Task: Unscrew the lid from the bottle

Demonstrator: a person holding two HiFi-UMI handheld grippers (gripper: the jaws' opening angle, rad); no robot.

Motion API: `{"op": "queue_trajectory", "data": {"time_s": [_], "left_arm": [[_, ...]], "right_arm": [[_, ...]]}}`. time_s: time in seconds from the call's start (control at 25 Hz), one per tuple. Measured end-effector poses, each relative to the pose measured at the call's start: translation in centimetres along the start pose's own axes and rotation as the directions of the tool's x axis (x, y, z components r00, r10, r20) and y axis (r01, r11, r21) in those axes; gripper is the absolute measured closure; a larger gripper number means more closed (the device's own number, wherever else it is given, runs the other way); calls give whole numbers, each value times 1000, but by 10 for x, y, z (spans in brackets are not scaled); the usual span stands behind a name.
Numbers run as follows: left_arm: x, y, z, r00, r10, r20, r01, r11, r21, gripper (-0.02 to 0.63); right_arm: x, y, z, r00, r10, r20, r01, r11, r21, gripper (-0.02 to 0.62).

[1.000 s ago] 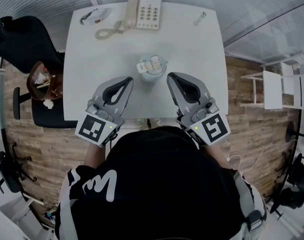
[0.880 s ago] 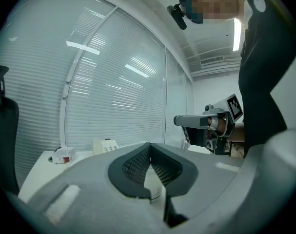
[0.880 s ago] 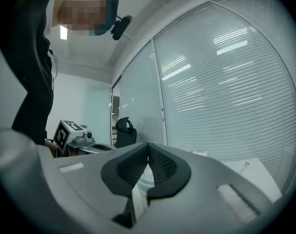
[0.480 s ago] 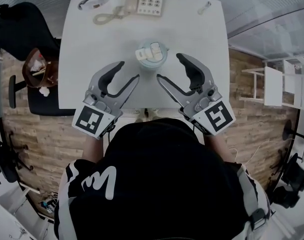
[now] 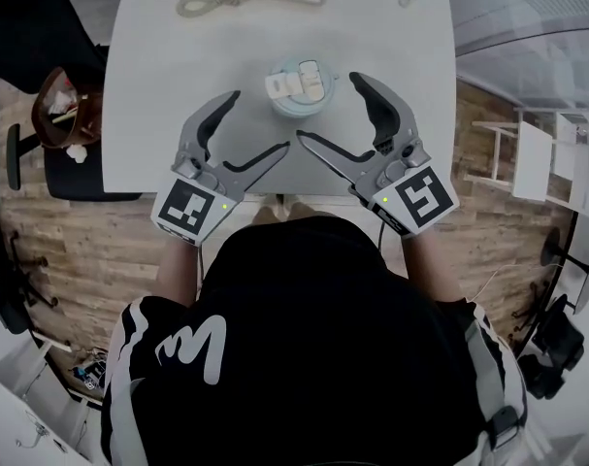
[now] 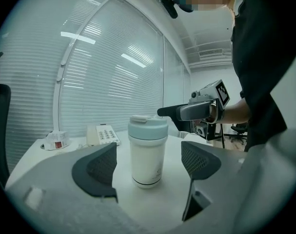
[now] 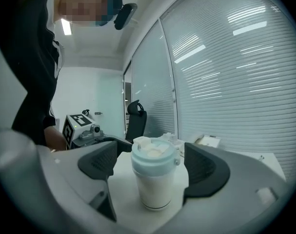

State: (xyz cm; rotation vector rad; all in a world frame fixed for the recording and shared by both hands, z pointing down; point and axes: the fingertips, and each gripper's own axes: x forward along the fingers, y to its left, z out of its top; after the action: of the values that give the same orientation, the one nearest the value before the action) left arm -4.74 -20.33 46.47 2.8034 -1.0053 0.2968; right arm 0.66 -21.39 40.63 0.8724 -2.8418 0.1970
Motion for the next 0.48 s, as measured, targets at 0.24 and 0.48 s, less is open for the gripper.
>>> {"op": "queue_trajectory", "data": {"time_s": [0.24, 0.48], "left_arm": [[20, 3, -13, 1000, -25, -15, 25, 1000, 4, 176], [46, 2, -17, 999, -51, -8, 51, 999, 18, 169]], "right_arm": [[13, -9, -10, 999, 43, -27, -45, 998, -45, 158], [29, -9, -15, 993, 100, -60, -105, 990, -89, 141]]}}
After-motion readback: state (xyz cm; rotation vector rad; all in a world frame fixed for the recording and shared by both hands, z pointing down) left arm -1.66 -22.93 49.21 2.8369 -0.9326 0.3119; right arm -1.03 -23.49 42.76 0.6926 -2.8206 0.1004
